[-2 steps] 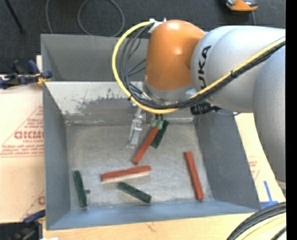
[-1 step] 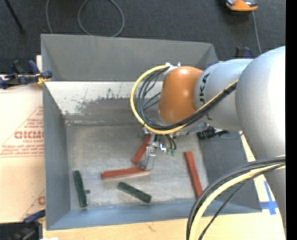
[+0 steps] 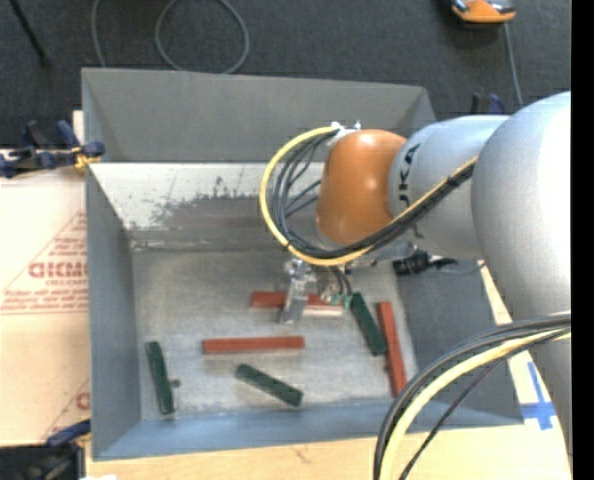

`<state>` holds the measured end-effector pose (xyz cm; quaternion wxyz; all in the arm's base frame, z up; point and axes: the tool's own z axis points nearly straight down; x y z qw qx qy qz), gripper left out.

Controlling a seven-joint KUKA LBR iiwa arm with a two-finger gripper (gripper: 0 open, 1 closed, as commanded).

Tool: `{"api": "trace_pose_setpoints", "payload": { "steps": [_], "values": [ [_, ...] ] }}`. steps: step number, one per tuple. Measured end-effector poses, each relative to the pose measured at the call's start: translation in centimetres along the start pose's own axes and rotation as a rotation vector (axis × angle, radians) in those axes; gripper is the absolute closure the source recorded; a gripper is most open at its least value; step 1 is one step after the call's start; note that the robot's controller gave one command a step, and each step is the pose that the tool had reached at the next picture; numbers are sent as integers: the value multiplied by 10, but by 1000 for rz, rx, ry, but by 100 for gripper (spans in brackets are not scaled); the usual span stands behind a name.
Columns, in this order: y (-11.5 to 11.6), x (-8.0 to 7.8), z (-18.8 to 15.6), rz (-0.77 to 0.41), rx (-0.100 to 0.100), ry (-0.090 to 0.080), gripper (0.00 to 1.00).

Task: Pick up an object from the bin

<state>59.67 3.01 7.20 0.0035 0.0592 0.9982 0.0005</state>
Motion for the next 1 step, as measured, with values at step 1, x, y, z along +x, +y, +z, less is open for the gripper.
{"api": "trace_pose_setpoints", "payload": {
  "steps": [1],
  "values": [
    [14, -4, -128, 16, -1, -5, 100]
  ]
}}
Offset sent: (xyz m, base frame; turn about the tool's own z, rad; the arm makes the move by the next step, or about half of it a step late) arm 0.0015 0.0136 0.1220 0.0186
